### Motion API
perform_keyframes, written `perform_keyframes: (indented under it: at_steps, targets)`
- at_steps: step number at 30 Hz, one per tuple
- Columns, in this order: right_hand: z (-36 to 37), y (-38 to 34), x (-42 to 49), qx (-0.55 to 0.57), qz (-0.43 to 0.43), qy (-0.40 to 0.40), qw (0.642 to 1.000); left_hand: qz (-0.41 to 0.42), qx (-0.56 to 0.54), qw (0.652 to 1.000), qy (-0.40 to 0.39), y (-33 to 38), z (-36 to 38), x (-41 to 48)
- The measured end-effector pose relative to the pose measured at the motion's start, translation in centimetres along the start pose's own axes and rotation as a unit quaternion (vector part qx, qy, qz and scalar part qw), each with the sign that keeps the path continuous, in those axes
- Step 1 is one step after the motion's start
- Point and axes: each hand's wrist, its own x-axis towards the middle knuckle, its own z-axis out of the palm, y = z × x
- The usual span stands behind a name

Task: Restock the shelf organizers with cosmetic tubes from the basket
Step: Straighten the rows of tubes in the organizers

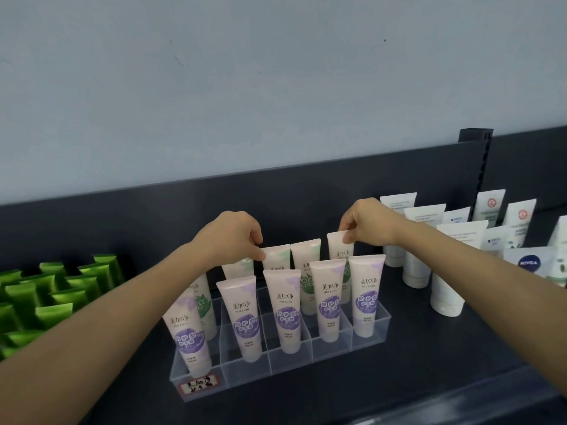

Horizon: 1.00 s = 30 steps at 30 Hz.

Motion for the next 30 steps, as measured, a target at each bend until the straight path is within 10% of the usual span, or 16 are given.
perform_keyframes:
  at_steps: [30]
  targets:
    - [0.8,-5.8,1.2,0.034,-0.062,-0.037,0.997,0.006,0.034,0.998,-0.053,-4.4,0.2,-2.0]
